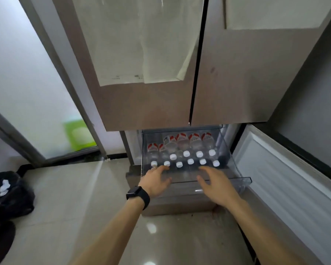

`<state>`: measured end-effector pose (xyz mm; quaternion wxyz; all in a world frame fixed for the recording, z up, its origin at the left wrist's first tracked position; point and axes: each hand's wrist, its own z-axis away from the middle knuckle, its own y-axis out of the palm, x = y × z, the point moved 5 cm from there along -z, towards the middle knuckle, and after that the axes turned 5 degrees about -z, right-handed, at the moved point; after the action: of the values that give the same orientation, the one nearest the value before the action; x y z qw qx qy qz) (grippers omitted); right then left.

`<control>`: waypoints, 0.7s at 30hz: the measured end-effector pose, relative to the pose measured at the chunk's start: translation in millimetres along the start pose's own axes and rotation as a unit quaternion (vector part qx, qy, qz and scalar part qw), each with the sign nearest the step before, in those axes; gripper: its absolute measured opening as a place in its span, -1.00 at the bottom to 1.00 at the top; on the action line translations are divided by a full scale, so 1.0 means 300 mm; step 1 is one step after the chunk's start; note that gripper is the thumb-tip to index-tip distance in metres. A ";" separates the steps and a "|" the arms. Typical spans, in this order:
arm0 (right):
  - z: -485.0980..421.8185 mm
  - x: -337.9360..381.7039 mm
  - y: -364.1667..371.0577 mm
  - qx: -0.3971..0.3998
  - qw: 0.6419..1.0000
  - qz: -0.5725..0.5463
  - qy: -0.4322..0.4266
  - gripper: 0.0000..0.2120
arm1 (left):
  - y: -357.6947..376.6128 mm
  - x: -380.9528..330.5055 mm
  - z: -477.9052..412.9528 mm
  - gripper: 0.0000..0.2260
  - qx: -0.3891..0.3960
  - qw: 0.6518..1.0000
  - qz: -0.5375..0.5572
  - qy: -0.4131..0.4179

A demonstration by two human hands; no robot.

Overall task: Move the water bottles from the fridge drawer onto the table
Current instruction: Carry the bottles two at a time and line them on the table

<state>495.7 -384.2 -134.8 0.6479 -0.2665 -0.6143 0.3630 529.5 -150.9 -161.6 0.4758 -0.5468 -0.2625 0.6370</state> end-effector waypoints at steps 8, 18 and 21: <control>-0.366 -0.117 0.158 0.082 0.988 -0.077 0.104 -0.53 | 0.151 0.016 -0.230 -0.49 0.046 0.981 0.149 -0.116; -0.614 -0.170 0.321 0.049 0.923 -0.271 0.269 -0.64 | 0.180 0.048 -0.489 -0.67 0.050 0.903 0.358 -0.233; -0.665 -0.174 0.332 0.013 0.839 -0.434 0.327 -0.74 | 0.179 0.049 -0.546 -0.87 0.063 0.868 0.420 -0.259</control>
<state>679.8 -346.6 -265.8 0.9056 -0.0675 -0.4150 -0.0557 668.0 -190.3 -257.5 0.1116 -0.3899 -0.0811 0.9105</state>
